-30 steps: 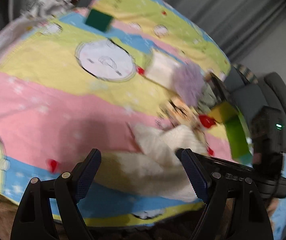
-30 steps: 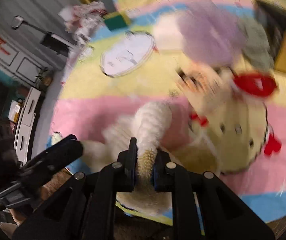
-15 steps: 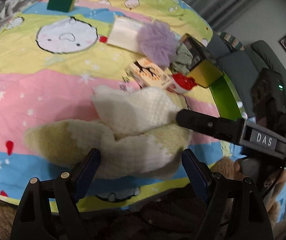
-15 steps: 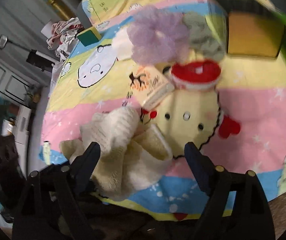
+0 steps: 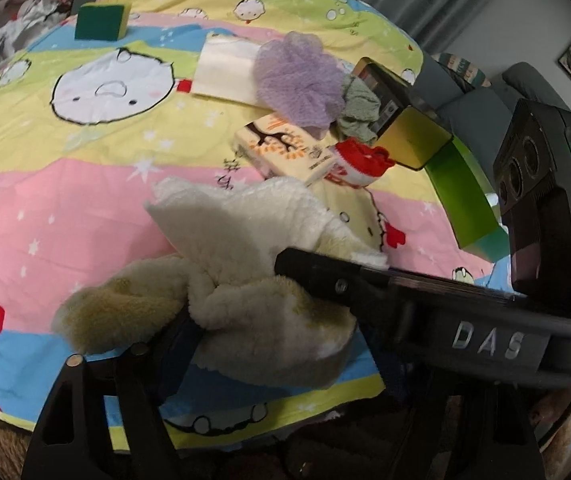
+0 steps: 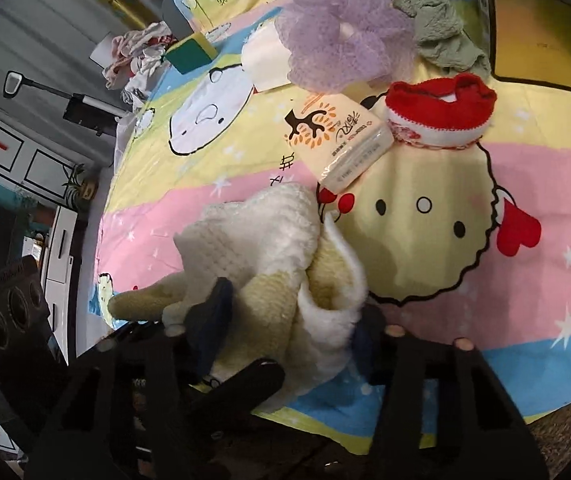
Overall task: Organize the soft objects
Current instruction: 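Lift the cream knitted cloth with the right gripper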
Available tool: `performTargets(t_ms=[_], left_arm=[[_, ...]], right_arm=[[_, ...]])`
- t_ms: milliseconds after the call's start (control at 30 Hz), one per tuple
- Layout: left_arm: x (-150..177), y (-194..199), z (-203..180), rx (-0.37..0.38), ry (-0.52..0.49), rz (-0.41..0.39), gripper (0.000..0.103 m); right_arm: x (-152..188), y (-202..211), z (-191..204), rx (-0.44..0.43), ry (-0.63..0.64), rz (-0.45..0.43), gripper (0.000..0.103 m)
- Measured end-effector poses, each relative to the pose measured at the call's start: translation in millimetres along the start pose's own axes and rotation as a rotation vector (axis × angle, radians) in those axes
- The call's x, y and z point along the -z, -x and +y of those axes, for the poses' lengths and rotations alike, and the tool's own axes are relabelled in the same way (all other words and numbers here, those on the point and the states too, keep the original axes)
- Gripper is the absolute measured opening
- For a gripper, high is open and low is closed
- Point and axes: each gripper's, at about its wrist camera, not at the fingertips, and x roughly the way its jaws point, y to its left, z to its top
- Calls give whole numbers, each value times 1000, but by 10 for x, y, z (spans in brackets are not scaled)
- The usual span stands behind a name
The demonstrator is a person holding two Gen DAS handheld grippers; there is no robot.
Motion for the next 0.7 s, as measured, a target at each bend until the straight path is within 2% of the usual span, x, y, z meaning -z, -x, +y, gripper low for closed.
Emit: performTargets(t_ms=[100,200,333,567,700], left_arm=[[-7,-8,-122,-17,-49,-7,75],[-6,-14,-219,-44,-77,-31,73],[-36,35,-314,-43,-102,-60,73],[-209,176,-700,-63,-226,-140,73],[-340,175,-974,-48,-305,-182,73]], right_arm=[[1,36,-17,-72,15,5,32],[1,27,-47,-90,18,-5,32],[12,116,-161,-169,-23,-17,31],[-37,524,-234,-221,-24,-139,32],[-87,819,-366,-220,-40,-226,33]])
